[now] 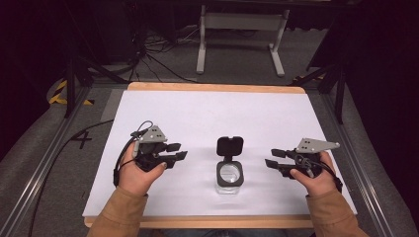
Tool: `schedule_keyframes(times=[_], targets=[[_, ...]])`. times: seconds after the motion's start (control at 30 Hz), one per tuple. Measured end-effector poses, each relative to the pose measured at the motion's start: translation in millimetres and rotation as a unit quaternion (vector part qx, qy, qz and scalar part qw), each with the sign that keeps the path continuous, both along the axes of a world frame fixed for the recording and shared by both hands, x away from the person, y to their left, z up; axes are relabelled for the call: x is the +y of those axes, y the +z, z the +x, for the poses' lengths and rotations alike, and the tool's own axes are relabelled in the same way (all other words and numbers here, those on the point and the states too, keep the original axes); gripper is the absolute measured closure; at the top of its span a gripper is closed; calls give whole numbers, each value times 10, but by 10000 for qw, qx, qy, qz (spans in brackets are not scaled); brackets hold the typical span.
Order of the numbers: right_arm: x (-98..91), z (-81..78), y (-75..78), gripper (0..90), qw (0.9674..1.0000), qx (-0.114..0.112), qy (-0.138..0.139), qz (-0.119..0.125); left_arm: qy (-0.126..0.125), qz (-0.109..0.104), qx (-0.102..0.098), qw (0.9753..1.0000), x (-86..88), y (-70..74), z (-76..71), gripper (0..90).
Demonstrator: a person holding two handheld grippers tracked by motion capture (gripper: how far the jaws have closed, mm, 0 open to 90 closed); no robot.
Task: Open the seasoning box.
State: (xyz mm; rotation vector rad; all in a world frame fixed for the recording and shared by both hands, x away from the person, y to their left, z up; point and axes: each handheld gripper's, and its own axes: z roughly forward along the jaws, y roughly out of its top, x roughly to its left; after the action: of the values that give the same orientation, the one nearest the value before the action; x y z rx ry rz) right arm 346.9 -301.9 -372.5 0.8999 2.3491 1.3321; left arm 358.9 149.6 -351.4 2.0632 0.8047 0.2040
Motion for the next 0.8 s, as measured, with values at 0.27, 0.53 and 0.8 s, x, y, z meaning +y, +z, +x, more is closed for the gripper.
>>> schedule_keyframes(times=[0.27,0.53,0.8], targets=[[-299,189,-207,447,9976,124,-641,-228,168,282,439,9985,145,-336,206,546],[-460,326,-460,414,9929,452,-1037,-380,325,626,668,9953,210,-655,352,474],[-460,384,-605,392,9885,755,-1098,-720,212,714,743,9945,163,-734,367,414]])
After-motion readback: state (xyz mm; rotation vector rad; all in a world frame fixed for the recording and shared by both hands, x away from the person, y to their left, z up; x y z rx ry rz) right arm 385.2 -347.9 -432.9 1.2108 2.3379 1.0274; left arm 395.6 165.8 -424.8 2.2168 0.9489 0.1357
